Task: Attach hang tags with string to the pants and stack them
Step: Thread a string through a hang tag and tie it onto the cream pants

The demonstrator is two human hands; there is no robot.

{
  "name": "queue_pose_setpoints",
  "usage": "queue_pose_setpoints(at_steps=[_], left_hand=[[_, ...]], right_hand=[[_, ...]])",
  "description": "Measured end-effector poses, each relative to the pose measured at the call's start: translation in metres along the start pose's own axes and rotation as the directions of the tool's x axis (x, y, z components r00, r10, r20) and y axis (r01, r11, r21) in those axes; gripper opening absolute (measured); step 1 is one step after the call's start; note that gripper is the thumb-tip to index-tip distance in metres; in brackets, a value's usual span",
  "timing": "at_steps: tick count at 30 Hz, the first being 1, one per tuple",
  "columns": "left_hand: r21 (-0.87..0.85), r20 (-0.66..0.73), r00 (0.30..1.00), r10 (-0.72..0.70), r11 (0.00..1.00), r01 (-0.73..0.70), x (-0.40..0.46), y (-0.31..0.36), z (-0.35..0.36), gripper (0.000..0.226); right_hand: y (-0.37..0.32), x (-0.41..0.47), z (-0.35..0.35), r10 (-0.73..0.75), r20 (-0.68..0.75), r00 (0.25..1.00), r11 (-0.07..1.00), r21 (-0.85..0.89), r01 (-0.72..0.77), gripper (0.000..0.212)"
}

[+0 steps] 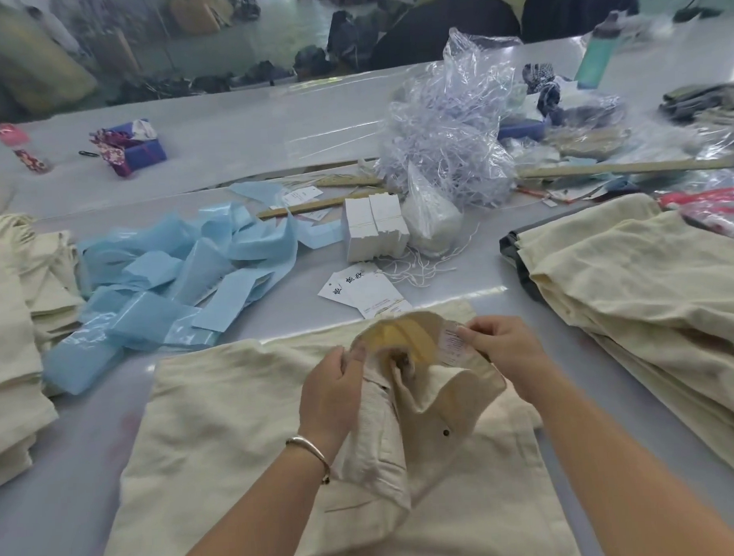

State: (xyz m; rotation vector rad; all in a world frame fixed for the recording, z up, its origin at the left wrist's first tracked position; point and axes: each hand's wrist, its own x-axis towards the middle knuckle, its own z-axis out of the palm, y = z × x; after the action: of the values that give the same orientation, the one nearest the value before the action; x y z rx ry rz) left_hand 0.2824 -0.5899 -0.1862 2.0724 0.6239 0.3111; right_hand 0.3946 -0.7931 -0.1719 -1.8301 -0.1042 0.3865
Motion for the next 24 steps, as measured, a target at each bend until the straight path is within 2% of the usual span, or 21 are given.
queue_pose_setpoints(at_steps=[2, 4, 6, 7, 9, 12, 19, 24], left_hand=[[0.154, -0.138, 0.973, 0.186, 0.974, -0.165, -0.005, 0.014, -0.002, 0.007], [0.284, -0.212, 0.886, 0.414, 0.893, -0.349, -0.011, 0.028, -0.002, 0.031], [0.315, -0.199, 0.806, 0.557, 0.816, -0.485, -0.017, 0.04, 0.0, 0.03], [0.306, -0.168, 0.807, 0.567, 0.808, -0.504, -0.022, 0.047, 0.0, 0.024], [0.283, -0.127, 0.85, 0.511, 0.84, -0.463, -0.027, 0.054, 0.001, 0.015], [0.293, -0.098, 0.883, 0.46, 0.861, -0.416, -0.028, 0.059, 0.003, 0.026], [0.228, -0.084, 0.905, 0.417, 0.892, -0.39, -0.032, 0.064, 0.004, 0.017], [0.212, -0.073, 0.914, 0.4, 0.901, -0.377, -0.036, 0.063, 0.006, 0.026]], right_hand=[[-0.008, -0.003, 0.003, 0.047, 0.1, 0.994, 0.986, 0.157, -0.062, 0.021], [-0.016, -0.008, 0.009, 0.062, 0.176, 0.982, 0.967, 0.233, -0.103, 0.02], [-0.022, -0.014, 0.013, 0.068, 0.237, 0.969, 0.932, 0.33, -0.146, 0.017], [-0.024, -0.017, 0.014, 0.067, 0.26, 0.963, 0.914, 0.371, -0.164, 0.014], [-0.026, -0.025, 0.017, 0.036, 0.296, 0.955, 0.891, 0.423, -0.165, 0.01], [-0.03, -0.035, 0.02, -0.037, 0.342, 0.939, 0.895, 0.429, -0.121, 0.014], [-0.037, -0.047, 0.017, -0.15, 0.299, 0.942, 0.962, 0.263, 0.069, 0.021], [-0.034, -0.051, 0.014, -0.136, 0.3, 0.944, 0.973, 0.218, 0.071, 0.022]])
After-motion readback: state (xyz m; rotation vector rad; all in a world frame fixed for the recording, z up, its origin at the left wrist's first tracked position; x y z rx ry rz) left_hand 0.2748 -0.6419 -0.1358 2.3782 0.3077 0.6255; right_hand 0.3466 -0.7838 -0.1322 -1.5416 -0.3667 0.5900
